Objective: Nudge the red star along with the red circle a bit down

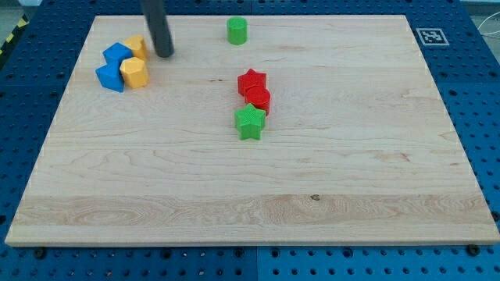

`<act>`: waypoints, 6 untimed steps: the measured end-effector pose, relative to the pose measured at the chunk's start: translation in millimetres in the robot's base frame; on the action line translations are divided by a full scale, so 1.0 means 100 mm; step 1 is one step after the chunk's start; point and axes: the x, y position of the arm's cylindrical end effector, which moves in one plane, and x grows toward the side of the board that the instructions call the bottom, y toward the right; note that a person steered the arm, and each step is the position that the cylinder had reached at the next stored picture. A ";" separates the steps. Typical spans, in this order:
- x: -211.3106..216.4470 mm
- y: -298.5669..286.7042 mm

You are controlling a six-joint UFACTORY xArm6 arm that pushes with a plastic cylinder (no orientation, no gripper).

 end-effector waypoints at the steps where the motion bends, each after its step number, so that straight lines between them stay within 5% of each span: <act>1: 0.27 0.47; 4: 0.68 1.39; 6: 0.74 0.94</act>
